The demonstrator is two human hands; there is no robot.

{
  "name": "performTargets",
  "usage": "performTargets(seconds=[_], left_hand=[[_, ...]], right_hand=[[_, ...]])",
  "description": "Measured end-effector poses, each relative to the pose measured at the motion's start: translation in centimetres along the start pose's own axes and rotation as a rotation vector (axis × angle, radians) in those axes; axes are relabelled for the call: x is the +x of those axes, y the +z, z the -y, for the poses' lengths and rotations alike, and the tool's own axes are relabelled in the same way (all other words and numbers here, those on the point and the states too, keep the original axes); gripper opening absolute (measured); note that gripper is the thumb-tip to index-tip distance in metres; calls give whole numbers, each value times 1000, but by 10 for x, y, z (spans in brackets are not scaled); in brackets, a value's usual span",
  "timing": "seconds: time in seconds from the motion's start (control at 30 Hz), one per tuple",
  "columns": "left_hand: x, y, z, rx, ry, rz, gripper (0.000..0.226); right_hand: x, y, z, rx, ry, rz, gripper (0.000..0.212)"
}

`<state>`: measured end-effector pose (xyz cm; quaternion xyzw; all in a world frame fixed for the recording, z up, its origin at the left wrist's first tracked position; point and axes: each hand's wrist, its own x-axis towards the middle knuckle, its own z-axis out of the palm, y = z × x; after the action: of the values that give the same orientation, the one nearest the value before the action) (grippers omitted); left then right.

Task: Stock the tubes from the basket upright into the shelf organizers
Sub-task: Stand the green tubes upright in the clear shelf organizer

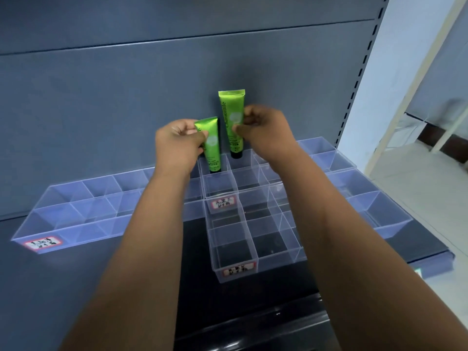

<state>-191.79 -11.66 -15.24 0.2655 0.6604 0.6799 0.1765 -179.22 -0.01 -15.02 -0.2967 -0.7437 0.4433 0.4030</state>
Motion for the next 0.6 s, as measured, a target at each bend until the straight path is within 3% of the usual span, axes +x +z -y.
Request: performTargets(seconds=[0.6], left_hand=[[5, 3, 17, 15, 34, -49, 17]], right_hand=[[1, 9, -27, -229, 59, 20, 11]])
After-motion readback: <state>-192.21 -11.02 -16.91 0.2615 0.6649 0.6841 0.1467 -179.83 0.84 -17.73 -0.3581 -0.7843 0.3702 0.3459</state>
